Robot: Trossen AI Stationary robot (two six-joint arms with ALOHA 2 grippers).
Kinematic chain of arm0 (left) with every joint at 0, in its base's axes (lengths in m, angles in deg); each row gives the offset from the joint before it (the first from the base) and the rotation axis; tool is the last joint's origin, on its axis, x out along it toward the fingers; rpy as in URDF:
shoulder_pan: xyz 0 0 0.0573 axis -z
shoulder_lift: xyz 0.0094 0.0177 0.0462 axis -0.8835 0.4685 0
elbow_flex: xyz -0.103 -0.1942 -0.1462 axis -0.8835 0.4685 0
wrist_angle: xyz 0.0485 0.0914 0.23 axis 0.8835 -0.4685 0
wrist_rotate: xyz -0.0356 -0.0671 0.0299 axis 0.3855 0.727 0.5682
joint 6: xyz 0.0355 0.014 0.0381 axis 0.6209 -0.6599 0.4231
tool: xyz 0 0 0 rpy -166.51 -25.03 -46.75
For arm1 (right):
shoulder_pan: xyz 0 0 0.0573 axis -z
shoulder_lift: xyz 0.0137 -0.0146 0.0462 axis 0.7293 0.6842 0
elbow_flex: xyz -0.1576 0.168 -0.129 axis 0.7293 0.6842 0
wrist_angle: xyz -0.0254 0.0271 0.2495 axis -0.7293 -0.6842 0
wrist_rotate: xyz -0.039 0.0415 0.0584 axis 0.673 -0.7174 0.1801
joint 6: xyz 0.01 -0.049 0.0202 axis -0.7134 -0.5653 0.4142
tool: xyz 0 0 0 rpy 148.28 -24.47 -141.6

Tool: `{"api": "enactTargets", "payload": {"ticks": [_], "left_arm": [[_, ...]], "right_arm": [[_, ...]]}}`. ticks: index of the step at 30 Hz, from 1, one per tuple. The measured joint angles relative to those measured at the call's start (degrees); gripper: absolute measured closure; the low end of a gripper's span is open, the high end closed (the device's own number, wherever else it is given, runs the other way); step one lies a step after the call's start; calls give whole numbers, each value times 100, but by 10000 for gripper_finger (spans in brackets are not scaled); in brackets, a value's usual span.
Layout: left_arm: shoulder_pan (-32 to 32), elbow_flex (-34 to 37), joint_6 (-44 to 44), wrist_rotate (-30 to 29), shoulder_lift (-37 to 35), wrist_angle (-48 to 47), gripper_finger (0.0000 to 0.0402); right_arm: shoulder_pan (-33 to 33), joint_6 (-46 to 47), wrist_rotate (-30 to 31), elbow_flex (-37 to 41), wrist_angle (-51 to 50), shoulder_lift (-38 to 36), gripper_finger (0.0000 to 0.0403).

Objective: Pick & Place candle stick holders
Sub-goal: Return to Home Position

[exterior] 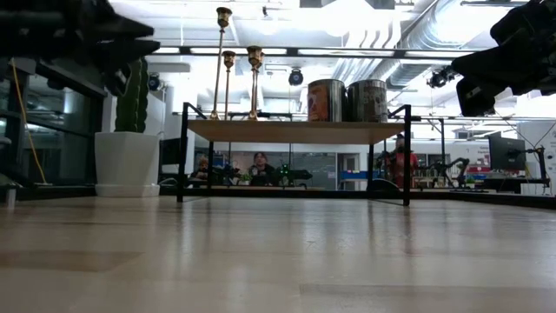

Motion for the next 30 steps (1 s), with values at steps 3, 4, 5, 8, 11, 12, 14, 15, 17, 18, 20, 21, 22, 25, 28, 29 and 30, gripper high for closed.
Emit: {"api": "enactTargets", "payload": {"ticks": [3, 4, 5, 8, 11, 12, 14, 15, 17, 18, 20, 21, 22, 25, 28, 29, 30], "left_arm": [[0, 191, -33, 146, -314, -24, 332], [0, 230, -23, 199, -402, -2, 346], [0, 264, 13, 280, -487, -2, 360], [0, 355, 231, 527, -724, -25, 394], [0, 420, 448, 601, -964, -131, 397], [0, 445, 518, 602, -1051, -171, 399], [0, 493, 669, 647, -1246, -284, 400], [0, 534, 750, 668, -1356, -335, 400], [0, 606, 930, 687, -1586, -523, 401], [0, 647, 1010, 688, -1720, -649, 401], [0, 731, 1161, 690, -1999, -898, 401], [0, 748, 1229, 688, -2137, -1009, 401], [0, 764, 1314, 673, -2274, -1100, 401], [0, 771, 1507, 578, -2639, -1562, 401], [-7, 772, 1689, 478, -2592, -1703, 401], [-7, 775, 1746, 490, -2592, -1683, 401], [-7, 777, 1780, 505, -2599, -1691, 401]], "right_arm": [[0, 0, -2, -1, 0, 0, 399], [-1, 0, 0, -2, -1, 0, 399], [0, 0, 0, 0, -2, 0, 399], [0, 0, 0, -2, -2, 0, 399], [0, 0, 0, -1, -1, 0, 399], [-1, 0, 0, 0, -1, 0, 399], [-2, 0, 0, 0, 0, 0, 399], [-2, 0, 0, -1, -1, 0, 399], [0, 0, 0, 0, -1, 0, 399], [-1, 0, -1, -1, -1, 0, 399], [-2, 0, -2, 0, -2, 0, 399], [-2, 0, -2, 0, -2, 0, 399], [-1, 0, -2, -1, -2, 0, 399], [0, 0, 0, -1, -2, 0, 399], [-2, 0, 0, -1, -2, -2, 399], [-1, 0, -1, -1, -2, -2, 399], [-2, 0, -2, -2, -2, -1, 399]]}}
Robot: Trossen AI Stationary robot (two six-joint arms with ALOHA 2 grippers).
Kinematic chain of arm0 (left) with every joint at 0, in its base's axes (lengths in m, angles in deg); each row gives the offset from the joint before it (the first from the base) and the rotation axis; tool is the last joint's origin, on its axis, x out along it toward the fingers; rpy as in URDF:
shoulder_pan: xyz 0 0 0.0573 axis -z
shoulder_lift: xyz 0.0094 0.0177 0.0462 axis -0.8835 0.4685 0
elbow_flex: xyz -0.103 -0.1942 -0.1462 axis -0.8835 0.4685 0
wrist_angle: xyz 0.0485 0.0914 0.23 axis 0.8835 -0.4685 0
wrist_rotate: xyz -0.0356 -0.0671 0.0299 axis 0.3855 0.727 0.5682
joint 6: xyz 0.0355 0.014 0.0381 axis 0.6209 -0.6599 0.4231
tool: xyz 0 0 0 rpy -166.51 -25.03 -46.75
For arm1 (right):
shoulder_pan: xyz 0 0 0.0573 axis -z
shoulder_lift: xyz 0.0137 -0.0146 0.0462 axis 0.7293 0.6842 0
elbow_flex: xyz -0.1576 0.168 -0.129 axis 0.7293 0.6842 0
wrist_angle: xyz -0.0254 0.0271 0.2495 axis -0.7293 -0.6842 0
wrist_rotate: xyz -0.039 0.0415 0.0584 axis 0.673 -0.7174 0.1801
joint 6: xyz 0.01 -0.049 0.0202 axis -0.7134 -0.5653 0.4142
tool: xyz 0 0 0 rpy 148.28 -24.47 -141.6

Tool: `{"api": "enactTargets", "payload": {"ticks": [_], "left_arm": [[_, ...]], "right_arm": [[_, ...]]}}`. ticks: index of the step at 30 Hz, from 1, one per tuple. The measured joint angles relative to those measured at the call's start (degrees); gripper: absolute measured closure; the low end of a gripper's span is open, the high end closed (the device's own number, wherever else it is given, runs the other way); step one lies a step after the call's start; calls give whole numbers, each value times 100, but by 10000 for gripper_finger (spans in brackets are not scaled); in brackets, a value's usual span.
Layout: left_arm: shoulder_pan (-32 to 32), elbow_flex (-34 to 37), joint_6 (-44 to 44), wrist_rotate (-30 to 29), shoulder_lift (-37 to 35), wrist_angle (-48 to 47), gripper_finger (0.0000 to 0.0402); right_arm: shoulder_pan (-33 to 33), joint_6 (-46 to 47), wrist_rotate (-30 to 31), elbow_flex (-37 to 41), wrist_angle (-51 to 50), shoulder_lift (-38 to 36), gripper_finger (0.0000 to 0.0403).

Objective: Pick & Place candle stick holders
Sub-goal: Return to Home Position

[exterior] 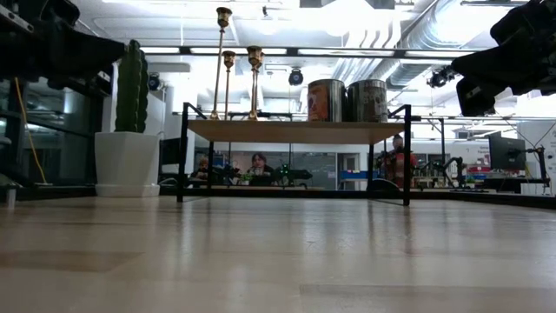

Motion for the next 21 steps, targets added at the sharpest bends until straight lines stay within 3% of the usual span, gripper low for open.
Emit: {"api": "enactTargets", "payload": {"ticks": [3, 21], "left_arm": [[2, 36, 33, -60, -1, -396, 401], [7, 87, 289, 32, 3, -308, 401]], "right_arm": [[1, 0, 2, 0, 0, -2, 399], [0, 0, 0, 2, -2, -2, 399]]}}
